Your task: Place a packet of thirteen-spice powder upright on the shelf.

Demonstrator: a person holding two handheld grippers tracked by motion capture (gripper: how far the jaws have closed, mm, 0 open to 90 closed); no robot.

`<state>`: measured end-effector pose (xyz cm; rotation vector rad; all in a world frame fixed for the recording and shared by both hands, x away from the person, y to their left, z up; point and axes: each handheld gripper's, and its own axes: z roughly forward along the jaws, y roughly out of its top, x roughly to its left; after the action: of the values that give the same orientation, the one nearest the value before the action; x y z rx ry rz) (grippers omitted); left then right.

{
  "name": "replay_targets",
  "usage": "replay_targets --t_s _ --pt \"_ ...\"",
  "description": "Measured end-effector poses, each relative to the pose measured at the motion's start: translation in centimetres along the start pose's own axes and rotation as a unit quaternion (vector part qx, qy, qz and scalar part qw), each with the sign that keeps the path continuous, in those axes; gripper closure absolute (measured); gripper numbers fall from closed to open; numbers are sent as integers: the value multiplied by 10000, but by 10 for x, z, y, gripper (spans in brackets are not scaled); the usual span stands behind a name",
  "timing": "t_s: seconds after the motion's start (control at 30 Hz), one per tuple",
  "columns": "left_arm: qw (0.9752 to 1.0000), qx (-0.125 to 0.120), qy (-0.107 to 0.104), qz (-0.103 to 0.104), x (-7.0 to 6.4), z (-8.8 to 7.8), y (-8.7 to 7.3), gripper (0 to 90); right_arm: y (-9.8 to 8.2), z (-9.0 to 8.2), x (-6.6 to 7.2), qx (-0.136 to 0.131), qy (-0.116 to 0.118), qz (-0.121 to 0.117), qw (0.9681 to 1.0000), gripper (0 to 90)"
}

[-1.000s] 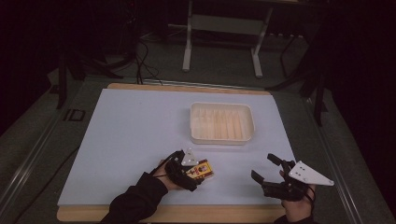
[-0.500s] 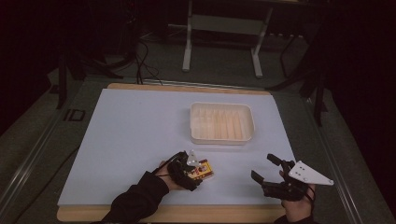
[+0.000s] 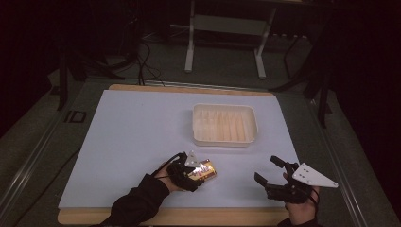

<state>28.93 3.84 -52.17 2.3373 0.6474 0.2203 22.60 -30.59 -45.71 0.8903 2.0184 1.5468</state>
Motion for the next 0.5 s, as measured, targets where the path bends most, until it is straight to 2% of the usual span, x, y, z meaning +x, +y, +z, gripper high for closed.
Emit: replay_targets --t_s 0.03,0.07,0.13,0.17,0.33,0.43,0.5 --pt "9998 -192 21 -30 0 -3 0 326 0 0 0 15 -2 -2 10000 136" --pt "9996 -260 38 -45 0 -5 0 326 0 0 0 17 -3 -10 10000 136" --pt "9996 -260 38 -45 0 -5 0 327 0 0 1 20 0 -12 10000 136" --pt "9987 -507 -15 11 -2 -9 0 326 0 0 1 14 -4 -10 10000 136" --pt "9972 -746 -81 39 -6 -13 0 328 0 0 1 17 -25 -13 10000 136" --pt "9963 -856 -56 -9 -8 -16 2 329 0 0 0 52 -32 104 9999 148" --pt "9954 -949 -89 -42 -9 -18 3 329 0 0 0 54 20 263 9996 148"
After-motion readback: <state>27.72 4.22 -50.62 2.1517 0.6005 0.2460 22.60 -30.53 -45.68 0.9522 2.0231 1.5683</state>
